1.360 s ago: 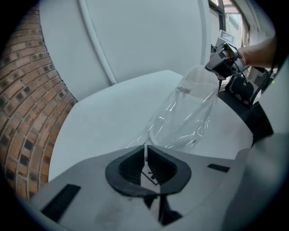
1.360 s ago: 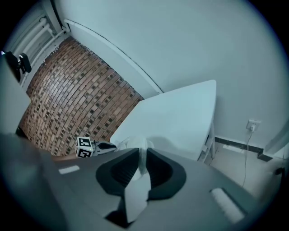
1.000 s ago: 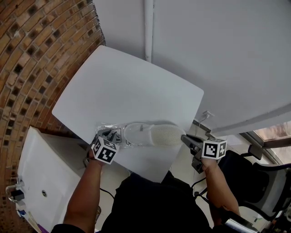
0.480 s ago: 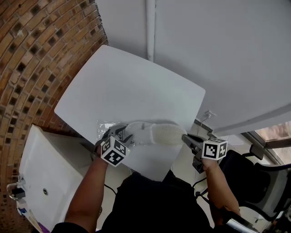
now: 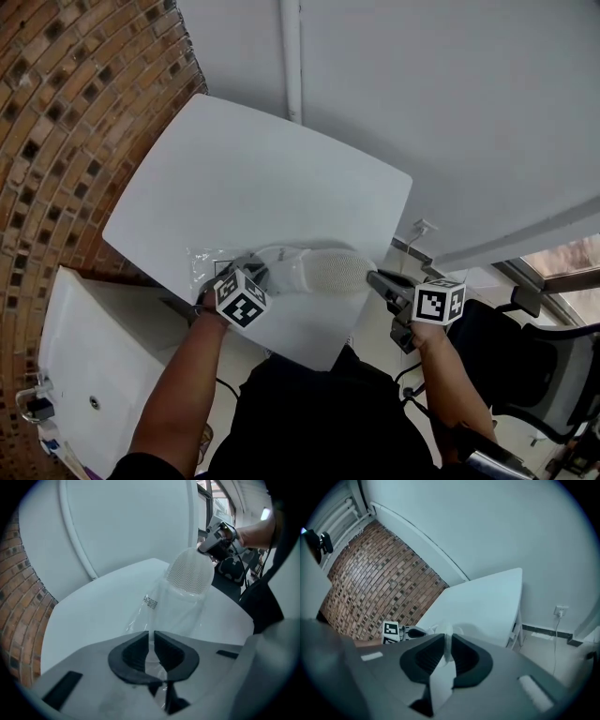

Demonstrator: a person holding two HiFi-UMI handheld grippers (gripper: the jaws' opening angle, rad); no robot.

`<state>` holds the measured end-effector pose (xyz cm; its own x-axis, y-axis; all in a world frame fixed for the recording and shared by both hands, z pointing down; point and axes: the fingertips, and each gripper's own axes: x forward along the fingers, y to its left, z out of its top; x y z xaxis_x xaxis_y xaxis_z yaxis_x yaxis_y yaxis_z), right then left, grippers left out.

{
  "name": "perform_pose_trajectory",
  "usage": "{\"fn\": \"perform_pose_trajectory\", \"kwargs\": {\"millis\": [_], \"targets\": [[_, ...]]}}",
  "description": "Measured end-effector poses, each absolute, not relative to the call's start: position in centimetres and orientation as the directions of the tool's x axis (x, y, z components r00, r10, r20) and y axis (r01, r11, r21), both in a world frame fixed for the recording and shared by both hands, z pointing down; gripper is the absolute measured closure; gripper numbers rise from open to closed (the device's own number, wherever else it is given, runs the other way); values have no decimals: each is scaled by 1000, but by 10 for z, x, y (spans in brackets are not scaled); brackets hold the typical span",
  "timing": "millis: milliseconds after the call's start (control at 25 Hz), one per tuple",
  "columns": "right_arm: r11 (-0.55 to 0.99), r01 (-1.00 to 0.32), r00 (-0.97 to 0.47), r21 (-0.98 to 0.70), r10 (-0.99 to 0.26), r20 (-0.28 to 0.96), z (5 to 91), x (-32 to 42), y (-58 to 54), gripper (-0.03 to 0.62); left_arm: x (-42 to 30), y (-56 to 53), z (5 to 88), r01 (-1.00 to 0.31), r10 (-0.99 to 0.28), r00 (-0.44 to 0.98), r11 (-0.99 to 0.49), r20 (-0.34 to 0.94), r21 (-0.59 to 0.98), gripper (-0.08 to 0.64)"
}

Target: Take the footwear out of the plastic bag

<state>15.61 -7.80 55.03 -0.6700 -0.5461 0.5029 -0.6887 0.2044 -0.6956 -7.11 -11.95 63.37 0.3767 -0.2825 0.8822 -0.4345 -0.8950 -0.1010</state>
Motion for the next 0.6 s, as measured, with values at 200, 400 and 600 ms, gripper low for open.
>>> {"fn": "perform_pose_trajectory", "kwargs": {"millis": [200, 400, 600], "targets": [[176, -657, -674, -733, -572, 466, 544, 170, -78, 548, -73, -121, 641, -427, -294, 332, -894, 896, -136, 540], [174, -626, -681, -760, -596, 425, 529, 181, -77, 554, -76, -129, 647, -447, -311, 289, -880, 905, -160, 549], [189, -607, -683, -772, -620, 386, 503, 192, -75, 560, -80, -140, 655, -475, -319, 252, -863, 914, -170, 552]]}}
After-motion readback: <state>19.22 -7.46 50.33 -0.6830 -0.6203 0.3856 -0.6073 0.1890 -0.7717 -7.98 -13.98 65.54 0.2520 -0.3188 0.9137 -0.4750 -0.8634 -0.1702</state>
